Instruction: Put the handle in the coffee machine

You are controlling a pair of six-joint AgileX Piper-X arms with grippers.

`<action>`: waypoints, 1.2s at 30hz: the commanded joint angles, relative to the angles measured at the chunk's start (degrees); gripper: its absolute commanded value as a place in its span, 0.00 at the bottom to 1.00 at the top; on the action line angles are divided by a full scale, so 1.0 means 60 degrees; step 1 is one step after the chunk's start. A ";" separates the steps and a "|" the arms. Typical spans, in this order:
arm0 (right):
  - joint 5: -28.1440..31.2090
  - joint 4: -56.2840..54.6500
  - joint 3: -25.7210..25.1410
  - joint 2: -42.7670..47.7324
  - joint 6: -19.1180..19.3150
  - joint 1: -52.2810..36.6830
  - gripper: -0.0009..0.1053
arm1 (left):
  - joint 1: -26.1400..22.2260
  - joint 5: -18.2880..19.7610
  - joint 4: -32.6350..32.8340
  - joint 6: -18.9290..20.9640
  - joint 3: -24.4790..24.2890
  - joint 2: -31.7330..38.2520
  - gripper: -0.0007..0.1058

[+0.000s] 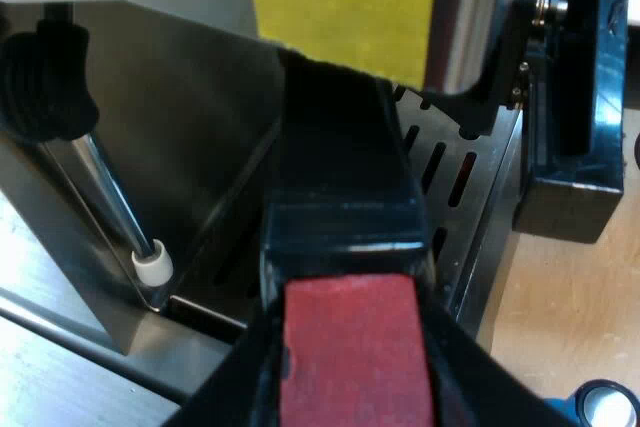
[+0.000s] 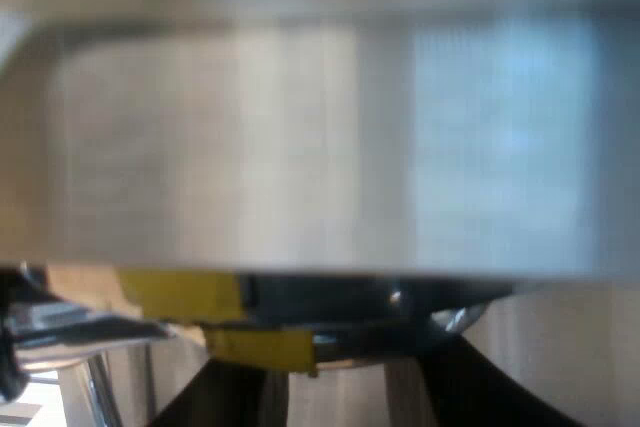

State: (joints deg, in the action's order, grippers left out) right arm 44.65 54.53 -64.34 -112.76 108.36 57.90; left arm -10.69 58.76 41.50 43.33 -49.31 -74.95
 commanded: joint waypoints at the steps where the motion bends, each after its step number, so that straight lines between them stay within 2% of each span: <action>1: 0.0023 0.0590 -0.0078 0.0110 0.0190 -0.0059 0.26 | 0.0007 0.1049 -0.0440 0.0210 -0.0166 0.0294 0.01; 36: 0.0023 0.0658 -0.0078 0.0110 0.0190 -0.0059 0.26 | 0.0007 0.0841 -0.0373 0.0236 -0.0166 0.0294 0.01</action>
State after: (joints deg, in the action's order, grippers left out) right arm 44.65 54.59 -64.34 -112.76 108.52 57.90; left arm -10.69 58.62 41.50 43.33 -49.31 -74.95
